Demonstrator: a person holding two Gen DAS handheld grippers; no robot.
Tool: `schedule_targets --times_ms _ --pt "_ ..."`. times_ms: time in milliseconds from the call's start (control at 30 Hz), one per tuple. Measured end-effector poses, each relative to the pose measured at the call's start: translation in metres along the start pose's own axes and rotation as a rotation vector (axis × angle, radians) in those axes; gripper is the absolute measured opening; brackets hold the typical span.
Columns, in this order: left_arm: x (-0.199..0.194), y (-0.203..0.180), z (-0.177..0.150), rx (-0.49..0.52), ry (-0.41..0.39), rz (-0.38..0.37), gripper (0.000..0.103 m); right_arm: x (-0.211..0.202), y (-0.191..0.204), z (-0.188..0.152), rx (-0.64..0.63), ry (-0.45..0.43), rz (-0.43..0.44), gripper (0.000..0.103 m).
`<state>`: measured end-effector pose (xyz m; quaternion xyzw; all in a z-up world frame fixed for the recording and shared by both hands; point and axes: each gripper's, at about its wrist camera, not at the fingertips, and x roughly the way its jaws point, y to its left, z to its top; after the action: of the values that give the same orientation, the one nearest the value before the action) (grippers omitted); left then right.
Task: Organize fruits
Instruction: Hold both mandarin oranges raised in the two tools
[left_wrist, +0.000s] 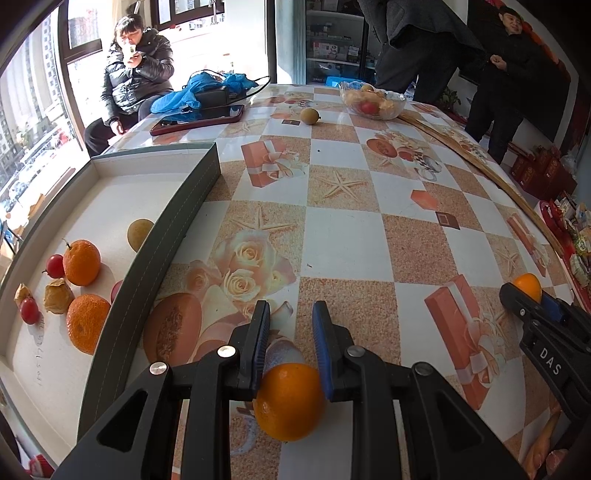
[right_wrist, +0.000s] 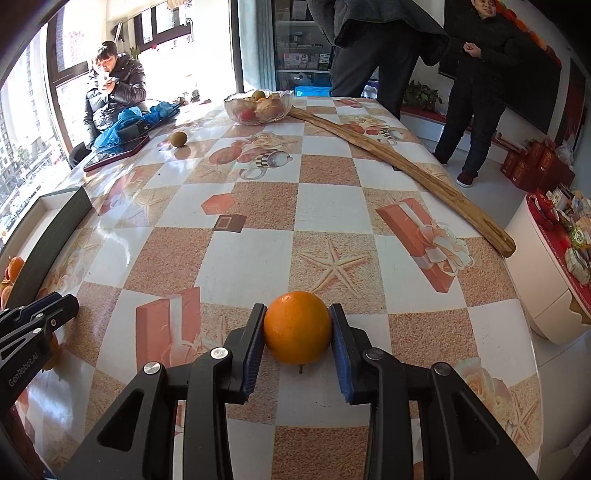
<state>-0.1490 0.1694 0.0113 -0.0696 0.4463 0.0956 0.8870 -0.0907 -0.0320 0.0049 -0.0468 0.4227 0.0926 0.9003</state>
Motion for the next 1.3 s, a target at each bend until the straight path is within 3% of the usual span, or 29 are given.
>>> schedule_targets --times_ms 1300 --pt "-0.0027 0.0017 -0.0011 0.006 0.01 -0.02 0.026 0.0002 0.0004 0.0005 -0.001 0.001 -0.001 0.035"
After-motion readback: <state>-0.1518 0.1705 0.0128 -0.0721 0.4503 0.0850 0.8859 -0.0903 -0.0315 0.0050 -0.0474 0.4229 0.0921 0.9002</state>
